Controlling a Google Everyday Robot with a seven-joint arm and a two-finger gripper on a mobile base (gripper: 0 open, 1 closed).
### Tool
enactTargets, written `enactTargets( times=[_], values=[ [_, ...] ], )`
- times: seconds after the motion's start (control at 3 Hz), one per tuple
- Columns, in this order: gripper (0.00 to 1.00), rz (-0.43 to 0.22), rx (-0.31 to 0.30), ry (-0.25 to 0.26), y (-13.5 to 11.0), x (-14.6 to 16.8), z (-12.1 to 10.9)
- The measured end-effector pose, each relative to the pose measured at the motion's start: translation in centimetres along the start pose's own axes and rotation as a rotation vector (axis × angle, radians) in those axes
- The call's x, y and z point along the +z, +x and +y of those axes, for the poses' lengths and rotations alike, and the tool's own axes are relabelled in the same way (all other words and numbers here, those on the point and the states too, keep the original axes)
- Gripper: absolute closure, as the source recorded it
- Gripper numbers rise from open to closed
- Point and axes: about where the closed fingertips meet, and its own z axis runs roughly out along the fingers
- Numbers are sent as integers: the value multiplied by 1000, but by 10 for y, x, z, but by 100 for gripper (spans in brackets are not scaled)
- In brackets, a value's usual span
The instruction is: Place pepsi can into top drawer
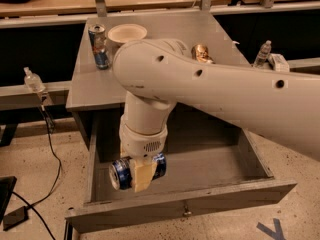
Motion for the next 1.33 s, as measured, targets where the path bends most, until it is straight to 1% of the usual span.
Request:
enactTargets(
  times=[0.33, 0.67, 1.0, 1.33],
  values=[
    [100, 8, -3, 4, 0, -6, -1],
    [100, 23, 43, 6, 18, 8, -8],
    [100, 33, 141, 24, 52, 29, -13],
    [100, 61, 272, 33, 97, 59, -20]
  ],
)
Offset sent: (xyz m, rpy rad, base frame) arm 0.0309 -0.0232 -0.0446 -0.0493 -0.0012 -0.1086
